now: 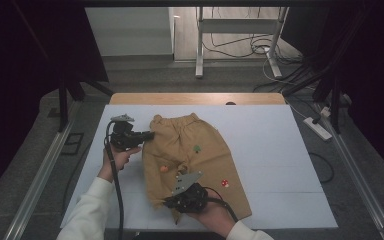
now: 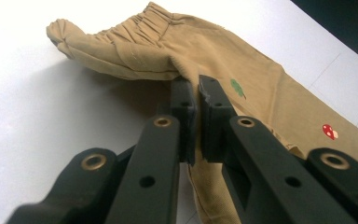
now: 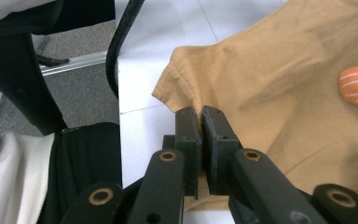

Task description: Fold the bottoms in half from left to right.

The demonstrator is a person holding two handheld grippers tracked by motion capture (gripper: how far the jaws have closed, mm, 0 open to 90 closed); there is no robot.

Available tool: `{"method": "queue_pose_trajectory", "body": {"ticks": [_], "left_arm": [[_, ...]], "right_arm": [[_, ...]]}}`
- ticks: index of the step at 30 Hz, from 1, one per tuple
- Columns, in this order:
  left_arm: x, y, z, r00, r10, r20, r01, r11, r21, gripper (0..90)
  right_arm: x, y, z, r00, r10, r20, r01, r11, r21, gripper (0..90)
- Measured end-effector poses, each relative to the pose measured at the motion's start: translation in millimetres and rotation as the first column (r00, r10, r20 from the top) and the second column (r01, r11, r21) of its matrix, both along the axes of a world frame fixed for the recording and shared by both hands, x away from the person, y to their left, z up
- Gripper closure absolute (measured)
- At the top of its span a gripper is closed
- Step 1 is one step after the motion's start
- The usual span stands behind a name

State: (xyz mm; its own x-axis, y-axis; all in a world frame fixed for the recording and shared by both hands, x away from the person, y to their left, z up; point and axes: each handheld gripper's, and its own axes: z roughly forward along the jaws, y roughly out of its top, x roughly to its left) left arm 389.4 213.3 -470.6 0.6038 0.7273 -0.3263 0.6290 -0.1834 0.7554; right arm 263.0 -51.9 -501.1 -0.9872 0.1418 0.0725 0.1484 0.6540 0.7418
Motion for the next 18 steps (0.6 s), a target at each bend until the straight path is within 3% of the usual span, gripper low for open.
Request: {"method": "queue_pose_trajectory", "body": {"ticks": [18], "left_arm": [[0.2,-5.3,0.5,1.0,-0.008,0.005,0.008,1.0,-0.003,85.3]], "right_arm": [[1.6,-8.6,-2.9,0.9998,-0.021,-0.008,0.021,0.9997,-0.012,84.9]]}}
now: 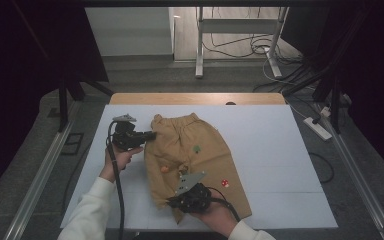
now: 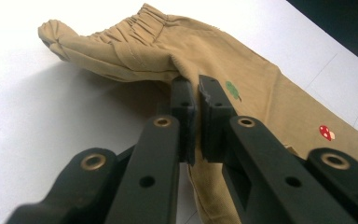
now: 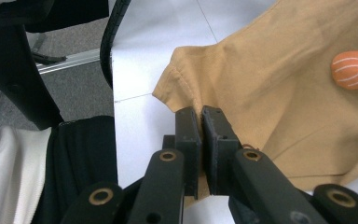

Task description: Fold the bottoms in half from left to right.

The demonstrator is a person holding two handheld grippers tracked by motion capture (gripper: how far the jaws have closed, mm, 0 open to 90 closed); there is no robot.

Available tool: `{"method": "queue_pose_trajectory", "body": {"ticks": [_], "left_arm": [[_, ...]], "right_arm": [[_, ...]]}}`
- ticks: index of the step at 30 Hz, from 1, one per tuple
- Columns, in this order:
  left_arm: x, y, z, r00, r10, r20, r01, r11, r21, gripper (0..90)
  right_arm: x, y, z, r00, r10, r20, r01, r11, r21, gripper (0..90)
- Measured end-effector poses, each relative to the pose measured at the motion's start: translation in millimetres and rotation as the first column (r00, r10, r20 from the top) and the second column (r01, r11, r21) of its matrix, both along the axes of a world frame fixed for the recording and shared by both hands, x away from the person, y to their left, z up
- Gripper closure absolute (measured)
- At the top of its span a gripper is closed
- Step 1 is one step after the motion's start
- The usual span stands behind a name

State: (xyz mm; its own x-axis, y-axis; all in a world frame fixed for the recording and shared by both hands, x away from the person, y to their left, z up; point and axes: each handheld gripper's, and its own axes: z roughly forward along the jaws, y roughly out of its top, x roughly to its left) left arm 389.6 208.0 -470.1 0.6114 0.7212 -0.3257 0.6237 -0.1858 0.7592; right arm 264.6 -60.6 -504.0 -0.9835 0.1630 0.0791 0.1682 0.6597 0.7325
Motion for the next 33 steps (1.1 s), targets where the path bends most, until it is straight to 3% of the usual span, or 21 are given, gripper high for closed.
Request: {"method": "queue_pose_trajectory", "body": {"ticks": [33], "left_arm": [[-0.5,-15.5,3.4,0.9993,-0.028,0.026,0.028,0.9996,0.009,85.2]], "right_arm": [[0.2,-19.8,0.5,0.9996,-0.03,0.002,0.03,0.9995,-0.006,84.9]]}}
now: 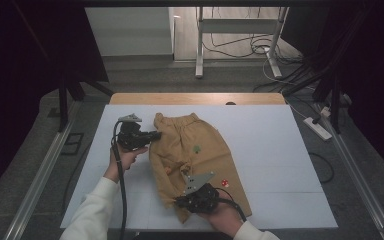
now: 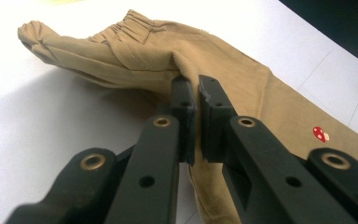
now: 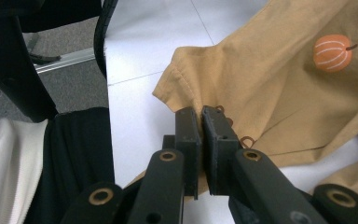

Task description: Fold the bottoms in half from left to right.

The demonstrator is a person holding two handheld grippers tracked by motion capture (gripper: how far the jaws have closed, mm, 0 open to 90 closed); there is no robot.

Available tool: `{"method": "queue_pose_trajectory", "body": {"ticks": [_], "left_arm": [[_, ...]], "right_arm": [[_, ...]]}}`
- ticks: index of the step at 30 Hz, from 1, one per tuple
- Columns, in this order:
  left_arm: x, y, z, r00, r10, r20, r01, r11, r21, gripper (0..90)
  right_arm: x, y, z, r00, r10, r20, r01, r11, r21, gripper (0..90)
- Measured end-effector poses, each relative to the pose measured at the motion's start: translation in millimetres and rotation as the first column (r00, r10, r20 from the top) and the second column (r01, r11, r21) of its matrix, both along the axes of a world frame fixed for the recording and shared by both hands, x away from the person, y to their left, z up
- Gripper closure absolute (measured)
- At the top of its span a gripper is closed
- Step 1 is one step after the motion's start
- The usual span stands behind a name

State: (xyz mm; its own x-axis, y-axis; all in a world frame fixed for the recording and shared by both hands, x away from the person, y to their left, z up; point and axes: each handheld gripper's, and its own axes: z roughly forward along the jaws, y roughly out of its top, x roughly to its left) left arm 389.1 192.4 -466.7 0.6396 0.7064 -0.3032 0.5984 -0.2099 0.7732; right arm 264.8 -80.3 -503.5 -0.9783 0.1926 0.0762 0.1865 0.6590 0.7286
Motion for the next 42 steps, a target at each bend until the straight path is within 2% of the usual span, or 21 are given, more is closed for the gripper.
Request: {"method": "queue_pose_trajectory", "body": {"ticks": [42], "left_arm": [[2.1,-16.6,3.2,0.9994,-0.029,0.02,0.029,0.9996,0.0,85.1]], "right_arm": [[1.5,-14.5,1.8,0.9995,-0.033,0.002,0.033,0.9994,-0.006,84.9]]}}
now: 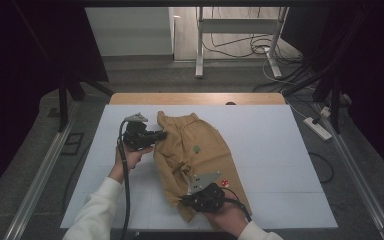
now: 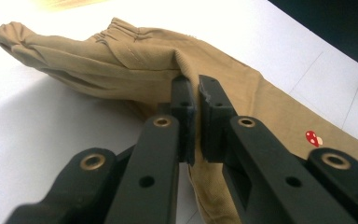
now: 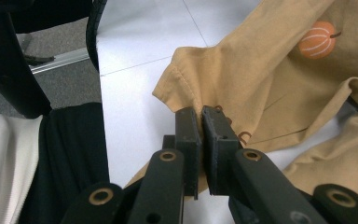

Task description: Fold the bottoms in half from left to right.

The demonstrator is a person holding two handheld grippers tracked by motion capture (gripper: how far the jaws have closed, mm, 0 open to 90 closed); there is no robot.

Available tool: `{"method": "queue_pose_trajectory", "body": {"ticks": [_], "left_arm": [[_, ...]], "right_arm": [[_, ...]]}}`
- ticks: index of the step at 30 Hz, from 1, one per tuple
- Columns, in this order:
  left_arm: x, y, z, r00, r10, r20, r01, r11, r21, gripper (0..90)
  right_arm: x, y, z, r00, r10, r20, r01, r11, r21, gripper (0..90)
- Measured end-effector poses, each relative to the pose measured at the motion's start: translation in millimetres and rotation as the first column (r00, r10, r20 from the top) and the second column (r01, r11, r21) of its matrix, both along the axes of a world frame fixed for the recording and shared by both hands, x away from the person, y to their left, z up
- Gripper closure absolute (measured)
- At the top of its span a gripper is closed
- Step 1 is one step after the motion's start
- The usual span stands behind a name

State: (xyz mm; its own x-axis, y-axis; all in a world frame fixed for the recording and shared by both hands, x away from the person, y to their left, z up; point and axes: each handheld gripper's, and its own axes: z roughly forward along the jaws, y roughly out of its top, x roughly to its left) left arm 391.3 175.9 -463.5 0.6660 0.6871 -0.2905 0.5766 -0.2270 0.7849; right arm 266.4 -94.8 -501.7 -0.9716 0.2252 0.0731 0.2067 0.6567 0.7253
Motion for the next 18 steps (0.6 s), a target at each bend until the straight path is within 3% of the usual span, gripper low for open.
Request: {"method": "queue_pose_trajectory", "body": {"ticks": [18], "left_arm": [[0.7,-8.3,-0.8,0.9999,-0.012,0.005,0.011,0.9999,0.008,85.1]], "right_arm": [[-0.2,-8.1,3.6,0.9999,-0.015,0.008,0.015,0.9998,0.01,84.9]]}}
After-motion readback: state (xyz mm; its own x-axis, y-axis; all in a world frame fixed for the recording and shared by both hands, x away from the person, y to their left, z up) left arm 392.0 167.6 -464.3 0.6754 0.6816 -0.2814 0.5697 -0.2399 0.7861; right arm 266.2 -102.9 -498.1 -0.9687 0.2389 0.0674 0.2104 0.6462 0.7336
